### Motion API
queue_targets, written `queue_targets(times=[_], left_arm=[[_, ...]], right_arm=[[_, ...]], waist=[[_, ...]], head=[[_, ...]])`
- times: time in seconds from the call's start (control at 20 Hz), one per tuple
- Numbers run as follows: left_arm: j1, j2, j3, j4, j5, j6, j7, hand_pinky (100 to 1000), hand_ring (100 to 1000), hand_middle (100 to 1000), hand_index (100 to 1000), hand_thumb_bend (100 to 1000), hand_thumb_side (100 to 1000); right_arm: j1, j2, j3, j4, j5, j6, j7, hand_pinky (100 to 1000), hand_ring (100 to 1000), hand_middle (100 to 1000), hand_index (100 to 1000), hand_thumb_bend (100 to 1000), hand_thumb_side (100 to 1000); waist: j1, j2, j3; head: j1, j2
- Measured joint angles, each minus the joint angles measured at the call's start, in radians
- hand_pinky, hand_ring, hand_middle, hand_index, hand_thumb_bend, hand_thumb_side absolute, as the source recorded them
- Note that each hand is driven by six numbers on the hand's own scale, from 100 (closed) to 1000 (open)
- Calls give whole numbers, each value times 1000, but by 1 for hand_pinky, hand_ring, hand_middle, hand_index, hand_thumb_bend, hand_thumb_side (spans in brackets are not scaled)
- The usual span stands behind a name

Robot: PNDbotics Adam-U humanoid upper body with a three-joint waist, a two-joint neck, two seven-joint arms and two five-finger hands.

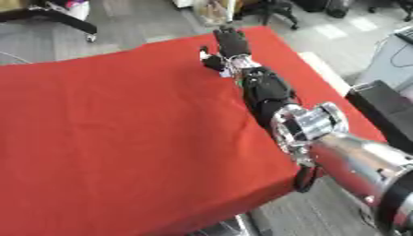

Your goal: Pick up the objects with one hand, pass them to the other hand, and then place them into the box on the other side of the table.

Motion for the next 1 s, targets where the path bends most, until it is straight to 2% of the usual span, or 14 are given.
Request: queue_targets(times=[0.15,0.4,0.5,0.55,0.6,0.65,0.7,0.75,1.0], left_arm=[[1,-2,0,0,0,1,-6,685,610,631,828,629,838],[1,-8,0,0,-3,4,-10,685,610,632,828,624,843],[1,-8,0,0,-3,5,-11,684,610,632,829,622,846],[1,-8,0,0,-3,5,-11,684,610,632,829,619,848],[1,-8,0,0,-3,5,-11,684,610,632,829,619,849],[2,-8,0,0,-4,5,-11,684,610,632,829,617,850],[2,-8,0,0,-4,5,-11,684,610,632,829,617,850],[2,-8,0,0,-4,5,-11,684,610,632,829,614,852],[3,-9,-1,0,-5,6,-11,682,609,633,829,604,860]], right_arm=[[5,-8,1,32,-25,21,-3,900,916,943,956,100,1000],[10,-15,10,72,-77,27,21,868,872,933,950,100,1000],[11,-15,14,80,-93,22,36,834,822,919,939,100,1000],[13,-15,16,82,-100,20,43,806,761,898,925,100,982],[13,-15,16,82,-106,17,49,797,736,885,915,100,949],[12,-16,16,81,-112,14,53,774,662,850,883,100,859],[12,-17,16,80,-119,10,56,771,652,845,879,100,849],[12,-17,16,79,-125,8,57,752,585,806,841,100,767],[20,-17,16,63,-148,-9,32,712,456,678,714,100,566]], waist=[[0,0,0],[0,0,-2],[0,0,-2],[0,0,-2],[0,0,-3],[0,0,-3],[0,0,-3],[0,0,-3],[0,0,-3]], head=[[0,0],[0,0],[0,0],[0,0],[1,0],[1,0],[1,0],[1,0],[-2,0]])
